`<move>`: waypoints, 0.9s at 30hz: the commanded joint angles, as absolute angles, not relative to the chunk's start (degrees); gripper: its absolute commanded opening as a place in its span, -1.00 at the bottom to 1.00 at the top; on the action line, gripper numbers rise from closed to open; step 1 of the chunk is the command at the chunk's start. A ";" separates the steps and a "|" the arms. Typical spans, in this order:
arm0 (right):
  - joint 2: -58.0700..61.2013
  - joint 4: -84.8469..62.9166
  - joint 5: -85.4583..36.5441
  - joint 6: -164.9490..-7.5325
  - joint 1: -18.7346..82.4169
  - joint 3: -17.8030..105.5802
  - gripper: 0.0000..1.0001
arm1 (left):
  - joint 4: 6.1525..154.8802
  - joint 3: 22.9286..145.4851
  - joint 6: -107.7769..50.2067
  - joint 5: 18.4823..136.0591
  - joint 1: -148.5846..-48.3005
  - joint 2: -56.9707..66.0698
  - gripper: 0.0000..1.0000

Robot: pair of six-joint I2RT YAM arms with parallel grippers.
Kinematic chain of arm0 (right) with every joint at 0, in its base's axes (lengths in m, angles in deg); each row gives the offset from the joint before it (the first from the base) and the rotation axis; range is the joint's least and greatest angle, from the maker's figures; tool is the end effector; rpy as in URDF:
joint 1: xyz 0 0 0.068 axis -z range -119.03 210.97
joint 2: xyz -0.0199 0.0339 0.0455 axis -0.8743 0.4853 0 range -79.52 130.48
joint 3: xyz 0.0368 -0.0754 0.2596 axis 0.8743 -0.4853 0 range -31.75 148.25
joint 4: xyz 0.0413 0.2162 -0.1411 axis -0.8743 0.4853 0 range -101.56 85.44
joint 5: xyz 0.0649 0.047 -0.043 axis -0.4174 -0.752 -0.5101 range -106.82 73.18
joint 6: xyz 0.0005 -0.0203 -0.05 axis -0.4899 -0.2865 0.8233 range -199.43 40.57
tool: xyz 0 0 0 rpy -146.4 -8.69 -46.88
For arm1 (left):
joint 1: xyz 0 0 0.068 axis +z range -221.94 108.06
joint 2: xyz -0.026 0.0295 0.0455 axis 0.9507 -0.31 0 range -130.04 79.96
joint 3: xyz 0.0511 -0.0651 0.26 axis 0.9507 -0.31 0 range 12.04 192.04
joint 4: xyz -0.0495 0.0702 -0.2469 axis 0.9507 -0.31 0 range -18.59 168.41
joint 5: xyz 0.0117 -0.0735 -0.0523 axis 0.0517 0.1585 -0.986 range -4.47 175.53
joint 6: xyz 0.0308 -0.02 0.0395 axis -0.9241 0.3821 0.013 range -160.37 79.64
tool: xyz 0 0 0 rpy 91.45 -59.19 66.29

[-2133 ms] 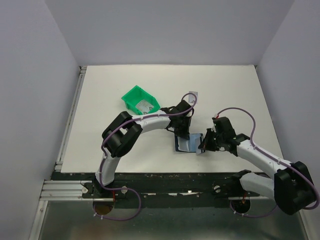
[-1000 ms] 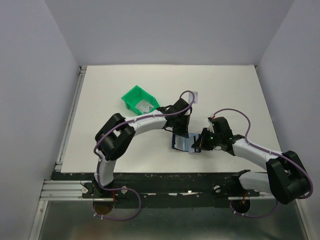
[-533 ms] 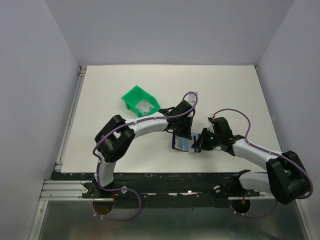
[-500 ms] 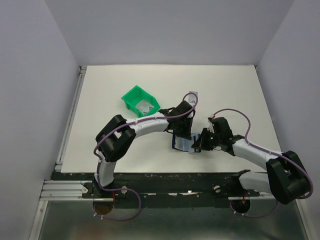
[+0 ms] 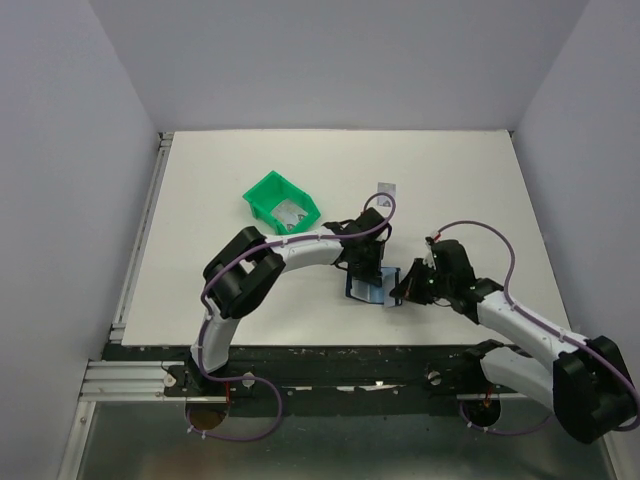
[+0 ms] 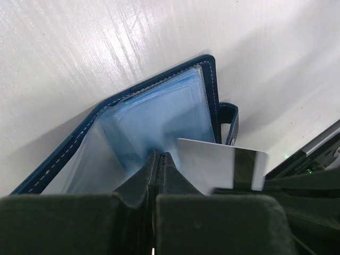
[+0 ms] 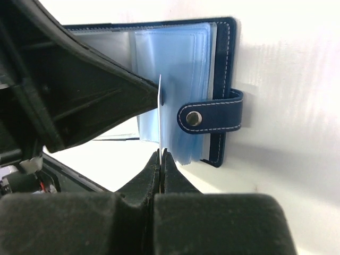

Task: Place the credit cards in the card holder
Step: Insert the credit card into the card holder.

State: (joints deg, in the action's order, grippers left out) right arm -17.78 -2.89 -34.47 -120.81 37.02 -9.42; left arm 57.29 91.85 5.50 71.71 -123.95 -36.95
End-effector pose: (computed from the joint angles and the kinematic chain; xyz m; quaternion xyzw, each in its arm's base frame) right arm 0.1733 0.0887 0.1565 0.0856 0.9204 0.3114 0.2202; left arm 0.2569 -0.3427 0.1567 0.0840 0.9516 -0.2810 0.0913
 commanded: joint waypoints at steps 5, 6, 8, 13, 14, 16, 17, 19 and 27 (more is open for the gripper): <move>-26.25 10.67 -22.88 -119.42 36.71 -7.84 -0.99 | 54.68 91.76 5.69 73.40 -124.33 -40.02 -1.00; -25.82 11.37 -22.62 -119.24 36.80 -7.58 -0.99 | 54.77 91.67 5.60 73.40 -124.33 -39.84 -1.00; -24.94 12.08 -22.62 -119.24 36.71 -7.40 -0.99 | 54.77 91.67 5.51 73.40 -124.33 -39.93 -1.00; -23.88 11.29 -24.11 -119.50 36.80 -7.92 -0.99 | 54.94 91.32 5.60 73.40 -124.33 -39.66 -1.00; -23.97 11.03 -24.37 -119.42 36.71 -7.93 -0.99 | 55.03 91.23 5.60 73.40 -124.33 -39.75 -1.00; -24.06 10.50 -25.07 -119.42 36.71 -8.10 -0.99 | 55.03 91.31 5.60 73.40 -124.33 -39.66 -1.00; -24.32 10.41 -25.34 -119.24 36.71 -8.10 -0.99 | 55.12 91.32 5.51 73.32 -124.33 -39.66 -1.00; -25.19 10.33 -25.52 -119.24 36.71 -8.28 -0.99 | 55.12 91.40 5.51 73.32 -124.33 -39.66 -1.00; -31.00 8.74 -26.48 -119.15 36.71 -8.89 -0.99 | 55.12 91.32 5.34 73.23 -124.33 -39.75 -1.00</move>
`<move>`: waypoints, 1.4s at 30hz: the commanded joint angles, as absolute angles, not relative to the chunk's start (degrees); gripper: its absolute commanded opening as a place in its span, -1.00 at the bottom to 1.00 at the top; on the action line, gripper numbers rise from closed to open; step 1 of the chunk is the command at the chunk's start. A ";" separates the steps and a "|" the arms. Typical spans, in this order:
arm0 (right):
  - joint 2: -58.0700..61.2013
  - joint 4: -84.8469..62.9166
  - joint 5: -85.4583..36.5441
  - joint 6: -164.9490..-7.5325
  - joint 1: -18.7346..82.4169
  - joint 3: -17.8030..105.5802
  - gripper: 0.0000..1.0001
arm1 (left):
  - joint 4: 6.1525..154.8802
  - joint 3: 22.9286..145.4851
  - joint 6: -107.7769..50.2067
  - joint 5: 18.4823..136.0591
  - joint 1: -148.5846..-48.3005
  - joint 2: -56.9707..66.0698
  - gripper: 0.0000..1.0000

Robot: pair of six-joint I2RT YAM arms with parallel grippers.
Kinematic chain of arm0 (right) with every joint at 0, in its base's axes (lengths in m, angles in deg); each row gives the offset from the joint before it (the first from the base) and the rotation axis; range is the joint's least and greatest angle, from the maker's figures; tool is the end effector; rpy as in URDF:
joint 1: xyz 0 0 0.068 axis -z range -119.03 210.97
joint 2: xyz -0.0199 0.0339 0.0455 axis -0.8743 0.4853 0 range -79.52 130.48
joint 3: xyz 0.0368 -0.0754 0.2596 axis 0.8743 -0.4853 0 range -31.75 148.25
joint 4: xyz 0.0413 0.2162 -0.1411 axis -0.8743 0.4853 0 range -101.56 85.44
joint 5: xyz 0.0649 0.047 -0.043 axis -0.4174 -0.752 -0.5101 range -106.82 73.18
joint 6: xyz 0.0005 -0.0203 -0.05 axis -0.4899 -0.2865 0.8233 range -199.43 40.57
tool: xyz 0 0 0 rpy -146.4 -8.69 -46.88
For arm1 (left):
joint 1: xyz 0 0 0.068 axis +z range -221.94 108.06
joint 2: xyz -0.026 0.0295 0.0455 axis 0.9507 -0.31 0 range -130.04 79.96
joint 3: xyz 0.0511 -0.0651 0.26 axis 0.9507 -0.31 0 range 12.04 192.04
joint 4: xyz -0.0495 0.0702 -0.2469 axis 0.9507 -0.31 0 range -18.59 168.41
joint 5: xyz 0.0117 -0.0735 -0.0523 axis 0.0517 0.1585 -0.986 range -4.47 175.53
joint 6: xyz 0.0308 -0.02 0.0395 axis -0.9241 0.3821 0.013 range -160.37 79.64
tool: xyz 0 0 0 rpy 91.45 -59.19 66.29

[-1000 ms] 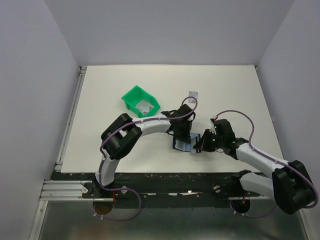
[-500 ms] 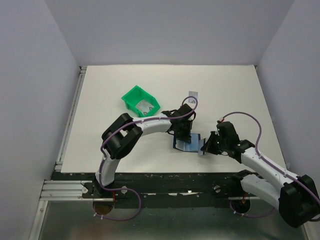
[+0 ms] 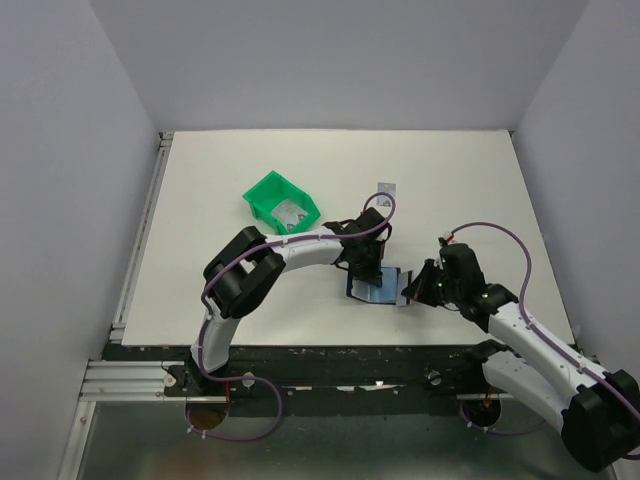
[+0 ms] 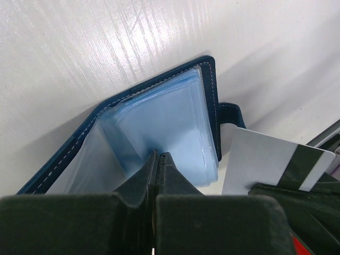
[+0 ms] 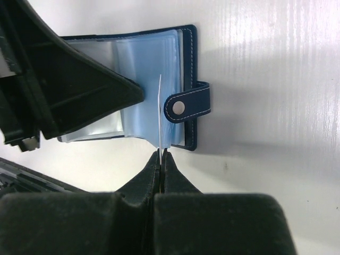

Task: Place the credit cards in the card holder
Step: Insert the credit card into the card holder.

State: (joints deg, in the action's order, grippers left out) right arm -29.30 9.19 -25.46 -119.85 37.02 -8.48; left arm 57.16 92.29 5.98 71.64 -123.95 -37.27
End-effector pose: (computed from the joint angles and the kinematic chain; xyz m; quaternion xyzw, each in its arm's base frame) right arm 0.1533 0.0739 0.1780 0.1063 0.9243 0.2512 0.2670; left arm 0.2578 -0.3439 0.1565 0.0802 0.9519 -0.2817 0.0896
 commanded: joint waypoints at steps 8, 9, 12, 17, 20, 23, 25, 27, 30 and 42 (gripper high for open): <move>-26.79 5.94 -30.17 -120.29 36.71 -9.68 -0.99 | 55.12 91.40 5.34 73.14 -124.41 -39.66 -1.00; -26.35 5.32 -30.87 -120.47 36.71 -9.86 -0.99 | 55.21 91.32 5.25 73.14 -124.33 -39.66 -1.00; -25.47 4.35 -31.23 -121.61 36.62 -10.48 -0.99 | 55.12 91.23 5.16 73.14 -124.33 -39.66 -1.00; -23.97 5.31 -30.44 -122.14 36.71 -10.21 -0.99 | 55.30 91.23 5.08 73.14 -124.33 -39.58 -1.00; -23.00 6.02 -30.26 -122.58 36.71 -10.04 -0.99 | 55.30 91.14 5.08 73.05 -124.33 -39.58 -1.00; -22.74 6.10 -30.18 -123.11 36.80 -10.21 -0.99 | 55.30 91.14 5.07 72.96 -124.33 -39.58 -1.00; -22.82 6.46 -29.83 -123.20 36.71 -10.21 -0.99 | 55.39 91.14 5.07 73.05 -124.33 -39.58 -1.00; -23.17 7.16 -29.30 -123.28 36.71 -10.13 -0.99 | 55.30 91.05 5.07 73.05 -124.33 -39.49 -1.00; -23.88 8.04 -28.33 -123.02 36.71 -10.04 -0.99 | 55.30 91.05 5.07 73.05 -124.33 -39.57 -1.00; -24.58 9.18 -27.80 -123.02 36.71 -10.12 -0.99 | 55.30 91.14 5.07 72.96 -124.41 -39.49 -1.00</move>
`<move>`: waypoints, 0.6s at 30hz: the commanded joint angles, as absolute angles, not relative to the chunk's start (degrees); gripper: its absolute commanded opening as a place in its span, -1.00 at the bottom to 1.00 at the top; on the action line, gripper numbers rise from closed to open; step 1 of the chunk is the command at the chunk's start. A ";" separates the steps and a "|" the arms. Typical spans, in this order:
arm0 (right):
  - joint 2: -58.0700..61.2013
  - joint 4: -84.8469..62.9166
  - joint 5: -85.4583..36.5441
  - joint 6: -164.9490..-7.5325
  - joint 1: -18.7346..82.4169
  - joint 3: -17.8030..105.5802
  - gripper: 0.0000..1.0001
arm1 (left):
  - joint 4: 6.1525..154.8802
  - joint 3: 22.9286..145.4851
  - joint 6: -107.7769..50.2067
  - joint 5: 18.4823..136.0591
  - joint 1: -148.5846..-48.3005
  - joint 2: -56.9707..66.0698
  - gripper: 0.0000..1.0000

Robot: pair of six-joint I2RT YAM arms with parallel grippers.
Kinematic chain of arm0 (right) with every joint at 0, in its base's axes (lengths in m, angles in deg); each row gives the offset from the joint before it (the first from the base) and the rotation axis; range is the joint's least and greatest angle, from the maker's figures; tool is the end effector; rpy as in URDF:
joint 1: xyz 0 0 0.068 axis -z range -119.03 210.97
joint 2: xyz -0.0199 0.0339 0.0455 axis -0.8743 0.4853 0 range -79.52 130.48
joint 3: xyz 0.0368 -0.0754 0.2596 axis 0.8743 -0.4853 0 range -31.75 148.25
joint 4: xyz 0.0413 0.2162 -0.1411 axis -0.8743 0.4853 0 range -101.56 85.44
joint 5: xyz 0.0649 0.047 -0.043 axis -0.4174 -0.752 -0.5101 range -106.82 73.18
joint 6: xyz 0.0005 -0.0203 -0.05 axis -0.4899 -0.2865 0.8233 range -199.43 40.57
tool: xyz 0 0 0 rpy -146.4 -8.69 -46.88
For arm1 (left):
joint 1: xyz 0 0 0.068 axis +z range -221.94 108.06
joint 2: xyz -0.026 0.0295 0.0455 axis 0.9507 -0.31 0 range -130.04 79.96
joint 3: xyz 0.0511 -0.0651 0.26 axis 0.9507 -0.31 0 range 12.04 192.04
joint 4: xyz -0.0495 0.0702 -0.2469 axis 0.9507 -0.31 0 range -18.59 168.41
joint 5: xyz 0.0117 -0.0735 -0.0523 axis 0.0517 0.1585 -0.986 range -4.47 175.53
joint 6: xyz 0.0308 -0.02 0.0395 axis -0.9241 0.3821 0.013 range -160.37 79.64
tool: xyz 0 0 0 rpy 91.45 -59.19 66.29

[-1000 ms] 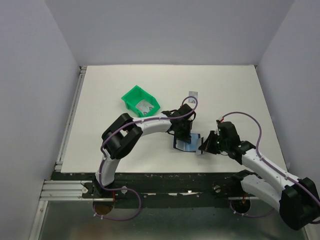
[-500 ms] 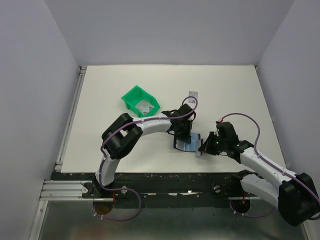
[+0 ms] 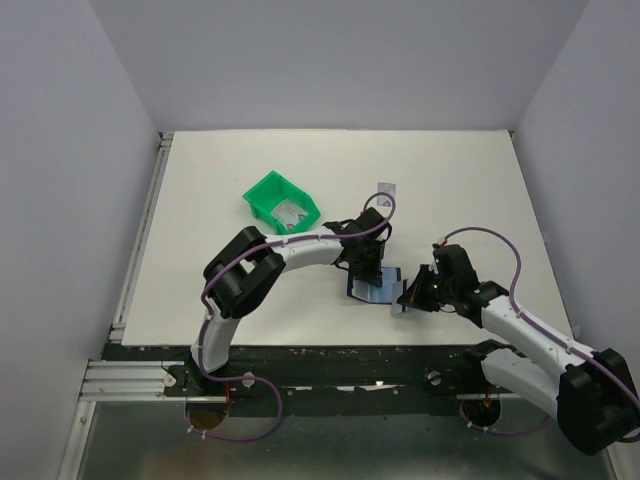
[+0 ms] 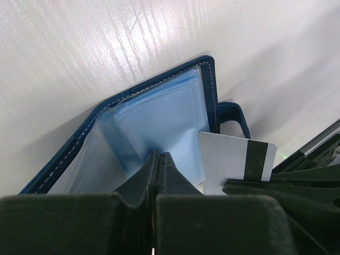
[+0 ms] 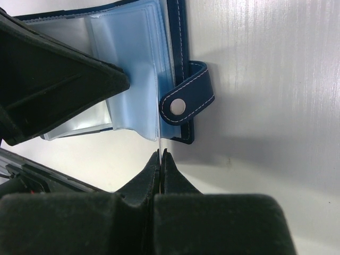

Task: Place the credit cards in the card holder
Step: Insert the credit card into the card holder.

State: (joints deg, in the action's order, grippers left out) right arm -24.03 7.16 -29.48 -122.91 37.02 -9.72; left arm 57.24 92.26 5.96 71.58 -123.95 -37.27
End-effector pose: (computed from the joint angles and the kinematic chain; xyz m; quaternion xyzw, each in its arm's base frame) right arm 0.1563 0.0779 0.1600 0.1243 0.9327 0.2656 0.2100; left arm 0.2578 -0.3440 0.1565 0.0806 0.9517 -0.2823 0.0896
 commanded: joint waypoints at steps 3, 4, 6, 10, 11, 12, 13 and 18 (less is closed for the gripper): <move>-24.85 9.36 -27.80 -123.02 36.71 -10.13 -0.99 | 55.38 91.23 5.07 72.96 -124.33 -39.58 -1.00; -25.02 9.44 -27.63 -122.93 36.71 -10.12 -0.99 | 55.39 91.31 5.07 72.96 -124.33 -39.58 -1.00; -25.02 9.62 -27.54 -122.84 36.80 -10.21 -0.99 | 55.21 91.40 5.07 72.88 -124.24 -39.66 -1.00; -25.11 10.23 -27.28 -122.58 36.71 -10.04 -0.99 | 55.21 91.49 5.07 72.96 -124.33 -39.66 -1.00; -25.20 10.50 -27.28 -122.49 36.71 -10.04 -0.99 | 55.30 91.40 5.07 72.96 -124.33 -39.66 -1.00; -25.37 10.41 -27.19 -122.49 36.71 -10.21 -0.99 | 55.21 91.49 5.07 72.88 -124.33 -39.66 -1.00; -25.46 10.41 -27.27 -122.49 36.71 -10.13 -0.99 | 55.12 91.49 4.99 72.96 -124.33 -39.66 -1.00; -24.85 8.75 -28.41 -122.23 36.71 -10.30 -0.99 | 55.03 91.58 4.90 72.96 -124.33 -39.66 -1.00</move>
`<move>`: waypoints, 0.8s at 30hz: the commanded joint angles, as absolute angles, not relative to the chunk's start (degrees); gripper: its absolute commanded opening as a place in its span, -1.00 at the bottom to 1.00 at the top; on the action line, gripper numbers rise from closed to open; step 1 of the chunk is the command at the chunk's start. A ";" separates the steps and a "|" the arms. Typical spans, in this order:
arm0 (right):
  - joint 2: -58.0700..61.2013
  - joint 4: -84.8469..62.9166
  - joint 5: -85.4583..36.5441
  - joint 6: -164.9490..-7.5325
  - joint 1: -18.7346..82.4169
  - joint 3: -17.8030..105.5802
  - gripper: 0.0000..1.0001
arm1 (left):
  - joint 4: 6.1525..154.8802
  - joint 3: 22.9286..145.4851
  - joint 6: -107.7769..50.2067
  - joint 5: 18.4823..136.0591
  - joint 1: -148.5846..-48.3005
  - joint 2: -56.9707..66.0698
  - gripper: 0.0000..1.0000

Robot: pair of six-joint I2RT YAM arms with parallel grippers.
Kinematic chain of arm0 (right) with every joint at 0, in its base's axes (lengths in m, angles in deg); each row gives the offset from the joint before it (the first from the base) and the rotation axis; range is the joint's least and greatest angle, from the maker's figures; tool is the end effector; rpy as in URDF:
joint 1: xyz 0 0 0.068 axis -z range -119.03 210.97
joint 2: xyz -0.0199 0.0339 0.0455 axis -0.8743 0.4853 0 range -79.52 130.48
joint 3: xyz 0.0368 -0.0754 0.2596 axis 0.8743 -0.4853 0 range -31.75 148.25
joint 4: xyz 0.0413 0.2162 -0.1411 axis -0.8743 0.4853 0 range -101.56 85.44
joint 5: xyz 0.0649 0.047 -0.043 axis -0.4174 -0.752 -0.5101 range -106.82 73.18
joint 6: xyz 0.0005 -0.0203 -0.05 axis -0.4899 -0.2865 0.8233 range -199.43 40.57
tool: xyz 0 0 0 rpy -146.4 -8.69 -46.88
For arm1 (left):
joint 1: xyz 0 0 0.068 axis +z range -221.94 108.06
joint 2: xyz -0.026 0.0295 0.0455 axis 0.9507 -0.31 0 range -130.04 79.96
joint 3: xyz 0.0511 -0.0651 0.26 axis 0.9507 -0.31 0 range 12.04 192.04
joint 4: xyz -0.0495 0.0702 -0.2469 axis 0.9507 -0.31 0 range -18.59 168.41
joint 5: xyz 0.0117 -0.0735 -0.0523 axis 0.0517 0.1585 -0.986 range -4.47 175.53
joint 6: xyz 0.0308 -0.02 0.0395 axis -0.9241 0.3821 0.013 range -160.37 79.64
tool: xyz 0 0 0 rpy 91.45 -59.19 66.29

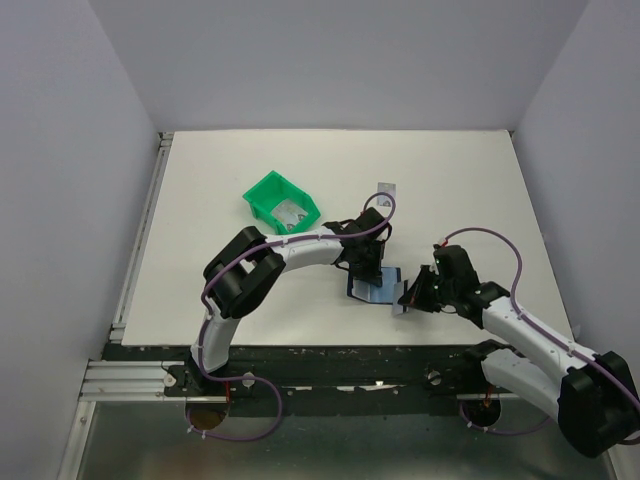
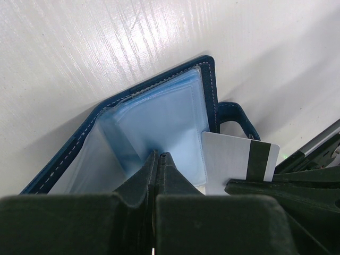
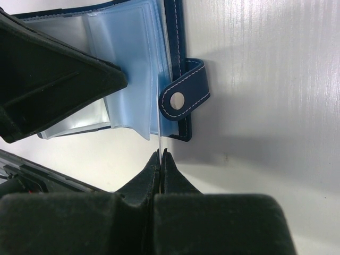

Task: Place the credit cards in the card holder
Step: Insert the credit card into the card holder.

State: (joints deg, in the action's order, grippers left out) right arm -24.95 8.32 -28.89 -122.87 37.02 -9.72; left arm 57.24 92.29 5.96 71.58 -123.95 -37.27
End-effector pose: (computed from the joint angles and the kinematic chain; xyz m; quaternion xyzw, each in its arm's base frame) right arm 0.1542 0.0766 0.1611 0.1260 0.9336 0.2606 0.2112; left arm 0.2578 -0.3441 0.1566 0.0806 0.9517 -0.2825 0.0897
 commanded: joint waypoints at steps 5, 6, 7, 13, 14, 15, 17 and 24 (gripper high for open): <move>-22.30 3.83 -32.45 -122.67 36.71 -11.88 -0.99 | 55.39 91.23 4.99 72.88 -124.33 -39.58 -1.00; -21.86 2.25 -33.16 -122.84 36.71 -12.32 -0.99 | 55.30 91.31 4.99 72.88 -124.33 -39.58 -1.00; -21.51 0.93 -34.12 -123.11 36.71 -12.76 -0.99 | 55.30 91.32 4.90 72.79 -124.33 -39.58 -1.00; -21.50 -2.59 -35.27 -123.72 36.71 -14.34 -0.99 | 55.39 91.40 4.99 72.61 -124.24 -39.49 -1.00; -21.86 -3.12 -35.27 -123.64 36.80 -14.52 -0.99 | 55.65 91.40 4.99 72.26 -124.24 -39.23 -1.00; -22.21 -3.65 -35.27 -123.64 36.71 -14.78 -0.99 | 56.17 91.05 4.81 72.00 -124.24 -38.79 -1.00; -22.91 -4.44 -35.10 -123.64 36.71 -15.13 -0.99 | 57.92 90.18 4.81 71.04 -124.24 -37.65 -1.00; -22.04 -6.37 -35.97 -123.63 36.71 -14.34 -0.99 | 63.56 87.45 4.20 68.92 -124.24 -32.03 -1.00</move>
